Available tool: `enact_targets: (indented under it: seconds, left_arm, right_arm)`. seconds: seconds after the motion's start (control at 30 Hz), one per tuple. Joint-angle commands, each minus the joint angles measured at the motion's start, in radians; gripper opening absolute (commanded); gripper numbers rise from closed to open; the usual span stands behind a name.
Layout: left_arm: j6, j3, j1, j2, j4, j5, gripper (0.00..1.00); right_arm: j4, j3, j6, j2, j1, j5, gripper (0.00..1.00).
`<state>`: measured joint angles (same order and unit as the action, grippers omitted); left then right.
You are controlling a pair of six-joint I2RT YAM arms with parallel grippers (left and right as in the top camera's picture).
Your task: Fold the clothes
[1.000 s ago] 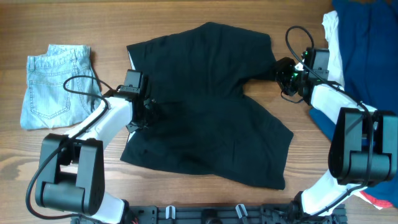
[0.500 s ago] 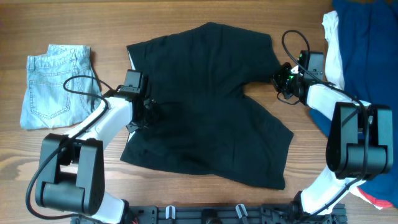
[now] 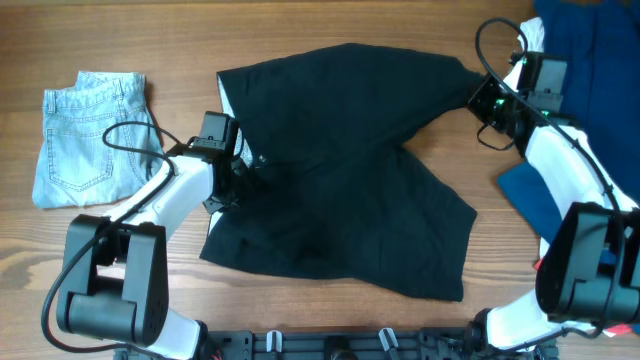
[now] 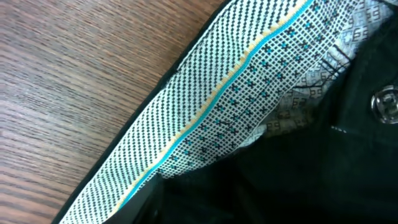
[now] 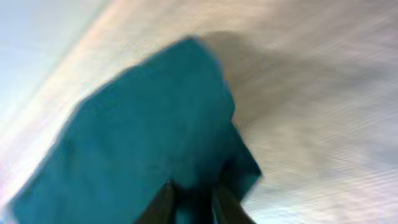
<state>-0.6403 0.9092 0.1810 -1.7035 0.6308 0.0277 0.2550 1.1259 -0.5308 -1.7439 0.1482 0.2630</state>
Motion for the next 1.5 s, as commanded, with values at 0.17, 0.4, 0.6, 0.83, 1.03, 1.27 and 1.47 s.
enact_targets:
  seconds: [0.17,0.4,0.6,0.83,1.03,1.27,1.47]
  left_arm:
    - [0.013,-0.016,-0.006,-0.032,0.016,-0.024,0.35]
    - [0.057,-0.013,-0.011,-0.028,0.007,-0.025,0.38]
    - [0.140,0.055,-0.021,0.051,0.033,-0.037,0.39]
    - [0.137,0.131,-0.023,0.267,0.165,-0.048,0.51]
    - [-0.035,0.121,-0.023,0.320,0.467,-0.077,0.59]
    - [-0.128,0.008,-0.023,0.320,0.518,-0.042,0.63]
    - [-0.133,-0.115,-0.023,0.320,0.479,0.017,0.63]
  right_arm:
    - [0.245,0.011,0.061,-0.037,0.022,-0.315,0.43]
    - [0.356,0.011,0.090,-0.026,0.022,-0.234,0.50]
    - [0.476,0.012,0.116,0.086,0.022,-0.173,0.50]
    - [0.708,0.011,0.139,0.291,0.021,-0.120,0.50]
    - [0.851,-0.003,0.138,0.392,-0.021,-0.086,0.53]
    - [0.884,-0.118,0.052,0.444,-0.185,-0.036,0.54]
    - [0.853,-0.270,-0.097,0.518,-0.354,-0.035,0.57]
